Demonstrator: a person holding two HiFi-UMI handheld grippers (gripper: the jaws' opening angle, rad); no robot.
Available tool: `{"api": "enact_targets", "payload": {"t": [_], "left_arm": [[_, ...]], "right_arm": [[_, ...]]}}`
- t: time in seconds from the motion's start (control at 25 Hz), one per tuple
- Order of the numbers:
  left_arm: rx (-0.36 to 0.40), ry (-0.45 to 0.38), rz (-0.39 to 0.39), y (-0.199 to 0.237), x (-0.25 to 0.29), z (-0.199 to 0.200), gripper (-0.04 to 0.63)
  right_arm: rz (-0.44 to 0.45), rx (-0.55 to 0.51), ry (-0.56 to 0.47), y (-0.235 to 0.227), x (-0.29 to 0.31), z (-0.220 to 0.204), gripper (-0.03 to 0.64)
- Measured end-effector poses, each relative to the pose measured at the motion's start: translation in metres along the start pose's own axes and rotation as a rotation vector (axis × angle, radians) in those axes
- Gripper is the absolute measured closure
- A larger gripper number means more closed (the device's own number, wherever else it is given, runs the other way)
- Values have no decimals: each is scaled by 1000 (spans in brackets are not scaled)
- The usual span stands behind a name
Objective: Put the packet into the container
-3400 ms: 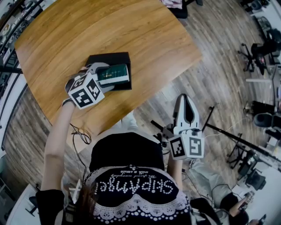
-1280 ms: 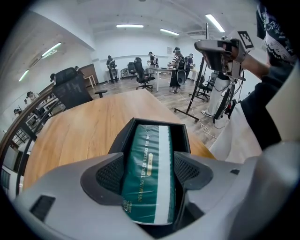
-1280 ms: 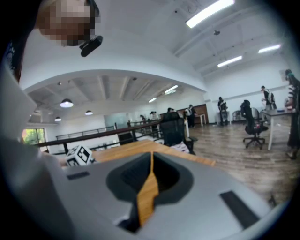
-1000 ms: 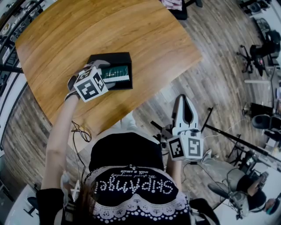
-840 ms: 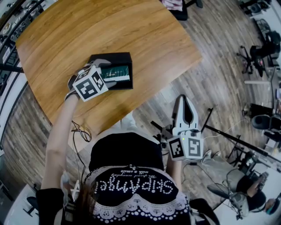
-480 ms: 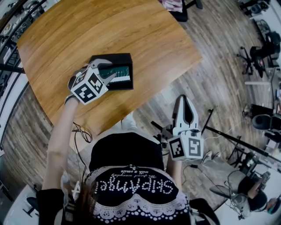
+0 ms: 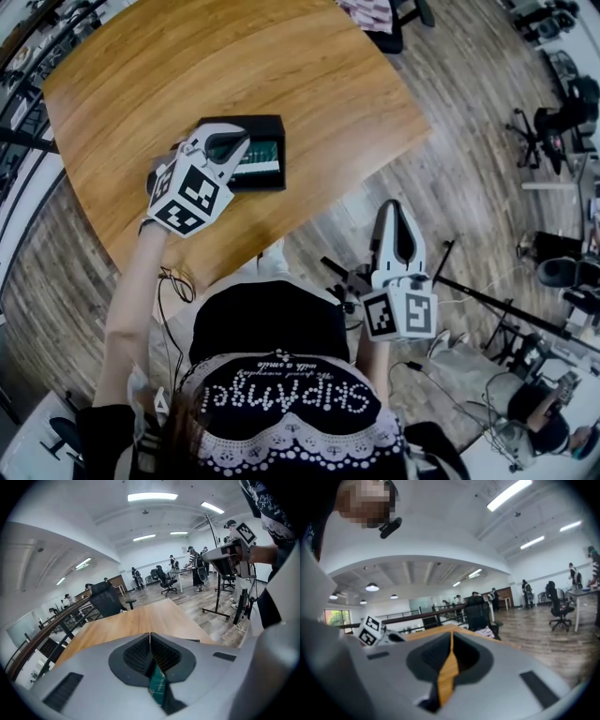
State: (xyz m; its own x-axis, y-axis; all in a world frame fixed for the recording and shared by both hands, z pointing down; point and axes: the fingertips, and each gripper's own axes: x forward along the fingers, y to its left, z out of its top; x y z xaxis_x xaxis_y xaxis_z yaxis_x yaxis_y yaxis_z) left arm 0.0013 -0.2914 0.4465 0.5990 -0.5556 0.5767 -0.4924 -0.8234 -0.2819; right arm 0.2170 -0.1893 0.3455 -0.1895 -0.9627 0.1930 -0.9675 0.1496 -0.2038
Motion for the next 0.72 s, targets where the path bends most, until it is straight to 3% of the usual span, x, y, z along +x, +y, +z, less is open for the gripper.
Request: {"api": "enact_targets", "payload": {"t": [0.24,0.56,0.72], "left_arm": [[-74,-146,170,17,-38,41,565],[-332,-374,434,32,-120,74,565],[-393,-436,529,29,-151,76,565]], "right_arm": [[39,-18,-18,3,5,8,578],[121,-72,-48,14,5,21,578],[153,-125,-65,18,2,29,580]]}}
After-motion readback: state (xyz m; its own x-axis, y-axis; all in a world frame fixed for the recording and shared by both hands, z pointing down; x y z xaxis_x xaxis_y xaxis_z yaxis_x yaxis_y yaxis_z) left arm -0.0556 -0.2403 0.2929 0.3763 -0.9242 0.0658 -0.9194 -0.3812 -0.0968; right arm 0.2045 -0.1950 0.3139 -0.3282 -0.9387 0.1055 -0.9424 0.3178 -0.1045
